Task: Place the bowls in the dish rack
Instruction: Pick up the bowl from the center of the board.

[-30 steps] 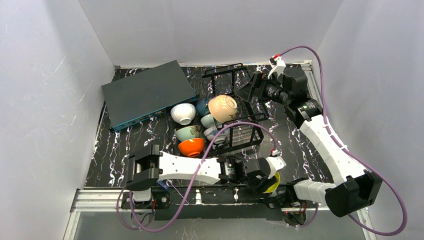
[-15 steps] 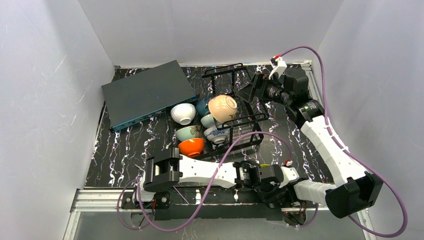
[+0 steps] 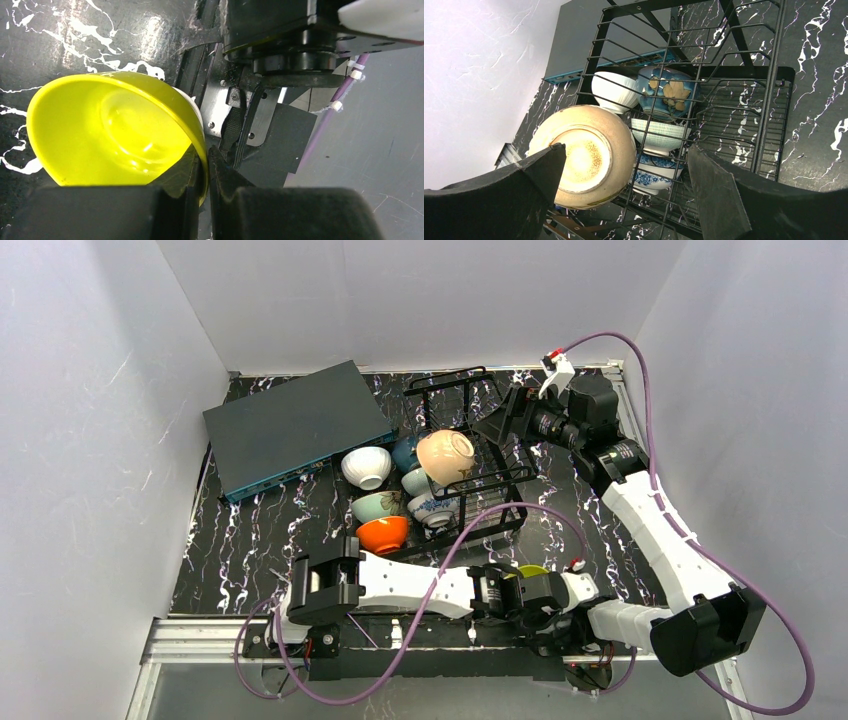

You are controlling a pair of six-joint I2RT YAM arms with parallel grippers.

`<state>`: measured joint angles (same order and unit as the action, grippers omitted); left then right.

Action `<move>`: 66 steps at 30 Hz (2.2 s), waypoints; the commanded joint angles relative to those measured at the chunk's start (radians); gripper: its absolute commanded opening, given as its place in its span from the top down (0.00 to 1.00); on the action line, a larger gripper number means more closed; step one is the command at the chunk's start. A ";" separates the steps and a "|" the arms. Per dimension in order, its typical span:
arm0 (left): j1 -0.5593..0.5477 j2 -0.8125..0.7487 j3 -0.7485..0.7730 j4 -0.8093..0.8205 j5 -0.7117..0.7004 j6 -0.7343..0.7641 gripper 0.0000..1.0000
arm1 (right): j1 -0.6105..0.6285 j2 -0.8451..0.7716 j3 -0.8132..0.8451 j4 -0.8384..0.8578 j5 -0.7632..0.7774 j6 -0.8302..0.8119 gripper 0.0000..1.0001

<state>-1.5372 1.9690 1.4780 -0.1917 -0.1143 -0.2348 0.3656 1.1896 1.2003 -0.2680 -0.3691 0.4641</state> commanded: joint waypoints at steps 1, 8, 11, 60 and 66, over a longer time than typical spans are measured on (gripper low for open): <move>-0.001 -0.083 -0.031 -0.034 -0.040 -0.014 1.00 | -0.007 -0.024 0.025 0.016 -0.011 -0.013 0.01; 0.000 -0.210 -0.078 -0.033 -0.047 -0.020 1.00 | -0.009 -0.027 0.043 0.013 -0.017 -0.010 0.01; 0.002 -0.276 -0.099 -0.043 -0.055 -0.016 1.00 | -0.008 -0.033 0.047 0.023 -0.023 -0.010 0.01; 1.167 -0.806 -0.121 0.221 1.391 -0.412 1.00 | -0.001 -0.203 -0.135 0.553 -0.649 -0.574 0.01; 1.175 -0.825 -0.116 0.091 1.443 -0.234 1.00 | 0.030 -0.193 -0.153 0.596 -0.723 -0.685 0.01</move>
<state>-0.3683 1.1744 1.3449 -0.0410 1.2263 -0.6010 0.3698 1.0077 1.0363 0.2337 -1.0164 -0.1165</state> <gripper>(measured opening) 0.054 0.985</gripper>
